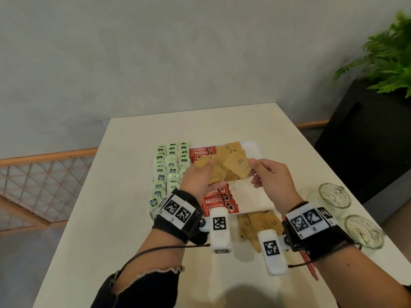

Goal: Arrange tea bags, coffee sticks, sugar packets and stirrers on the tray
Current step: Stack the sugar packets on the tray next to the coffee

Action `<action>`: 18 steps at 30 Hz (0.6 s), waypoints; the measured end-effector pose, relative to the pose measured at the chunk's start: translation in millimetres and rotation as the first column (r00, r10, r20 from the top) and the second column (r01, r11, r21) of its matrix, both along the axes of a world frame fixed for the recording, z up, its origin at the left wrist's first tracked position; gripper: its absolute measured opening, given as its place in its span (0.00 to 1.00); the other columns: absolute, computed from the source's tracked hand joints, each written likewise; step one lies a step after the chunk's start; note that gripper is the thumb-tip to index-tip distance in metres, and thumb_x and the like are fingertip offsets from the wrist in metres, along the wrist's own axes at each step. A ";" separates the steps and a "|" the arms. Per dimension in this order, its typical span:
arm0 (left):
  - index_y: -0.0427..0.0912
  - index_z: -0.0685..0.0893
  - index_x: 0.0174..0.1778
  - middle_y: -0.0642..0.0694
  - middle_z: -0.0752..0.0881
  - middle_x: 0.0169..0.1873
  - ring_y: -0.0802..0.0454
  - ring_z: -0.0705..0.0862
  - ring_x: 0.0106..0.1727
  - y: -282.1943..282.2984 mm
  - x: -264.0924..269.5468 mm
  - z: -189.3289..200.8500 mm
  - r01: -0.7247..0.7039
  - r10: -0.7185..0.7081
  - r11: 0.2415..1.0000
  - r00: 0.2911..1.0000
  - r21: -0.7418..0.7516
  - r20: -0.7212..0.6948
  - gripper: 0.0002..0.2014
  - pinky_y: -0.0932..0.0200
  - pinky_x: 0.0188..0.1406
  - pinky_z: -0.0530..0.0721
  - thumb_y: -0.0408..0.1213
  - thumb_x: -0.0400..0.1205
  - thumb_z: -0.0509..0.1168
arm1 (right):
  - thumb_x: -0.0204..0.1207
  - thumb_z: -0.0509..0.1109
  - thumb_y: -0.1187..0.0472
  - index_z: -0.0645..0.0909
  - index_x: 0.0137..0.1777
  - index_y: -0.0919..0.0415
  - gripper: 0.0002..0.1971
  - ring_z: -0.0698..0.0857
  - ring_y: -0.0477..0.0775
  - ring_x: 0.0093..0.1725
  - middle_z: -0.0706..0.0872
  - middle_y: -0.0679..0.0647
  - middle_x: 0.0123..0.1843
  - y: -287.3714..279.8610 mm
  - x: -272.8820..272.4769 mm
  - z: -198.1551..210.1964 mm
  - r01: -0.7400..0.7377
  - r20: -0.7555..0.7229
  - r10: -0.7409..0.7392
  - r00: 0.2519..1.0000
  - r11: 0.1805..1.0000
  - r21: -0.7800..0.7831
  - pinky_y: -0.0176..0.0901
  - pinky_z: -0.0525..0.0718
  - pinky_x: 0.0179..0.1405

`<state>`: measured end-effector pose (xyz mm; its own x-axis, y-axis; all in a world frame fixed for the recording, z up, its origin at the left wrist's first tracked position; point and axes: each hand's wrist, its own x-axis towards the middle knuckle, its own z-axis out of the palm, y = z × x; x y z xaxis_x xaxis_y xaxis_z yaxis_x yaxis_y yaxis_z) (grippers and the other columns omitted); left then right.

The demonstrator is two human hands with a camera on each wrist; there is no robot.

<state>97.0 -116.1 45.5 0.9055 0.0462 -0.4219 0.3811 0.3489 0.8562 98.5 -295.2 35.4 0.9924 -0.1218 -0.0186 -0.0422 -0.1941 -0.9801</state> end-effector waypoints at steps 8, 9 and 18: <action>0.42 0.83 0.64 0.41 0.88 0.59 0.46 0.89 0.55 -3.3 2.6 4.2 0.089 -0.093 0.995 0.994 0.054 0.065 0.13 0.55 0.44 0.91 0.39 0.84 0.66 | 0.84 0.64 0.55 0.85 0.41 0.60 0.14 0.83 0.45 0.31 0.86 0.48 0.34 -12.7 16.7 5.0 -0.164 0.045 0.175 0.984 0.969 -0.186 0.37 0.82 0.34; 0.42 0.81 0.66 0.41 0.87 0.61 0.46 0.89 0.55 0.0 3.6 3.5 0.090 -0.100 0.989 0.992 0.120 0.078 0.15 0.54 0.43 0.91 0.40 0.84 0.67 | 0.84 0.63 0.55 0.84 0.41 0.60 0.14 0.83 0.43 0.32 0.86 0.48 0.34 -18.4 20.8 9.6 -0.200 0.066 0.229 0.971 0.933 -0.300 0.34 0.80 0.35; 0.44 0.67 0.81 0.44 0.77 0.72 0.47 0.89 0.54 5.7 16.6 7.7 0.353 -0.528 0.652 0.846 0.671 0.068 0.31 0.48 0.42 0.92 0.44 0.82 0.69 | 0.79 0.71 0.51 0.84 0.38 0.53 0.10 0.78 0.39 0.33 0.85 0.48 0.34 -19.4 41.0 28.3 -0.522 -0.122 0.609 0.784 0.540 -0.660 0.28 0.74 0.34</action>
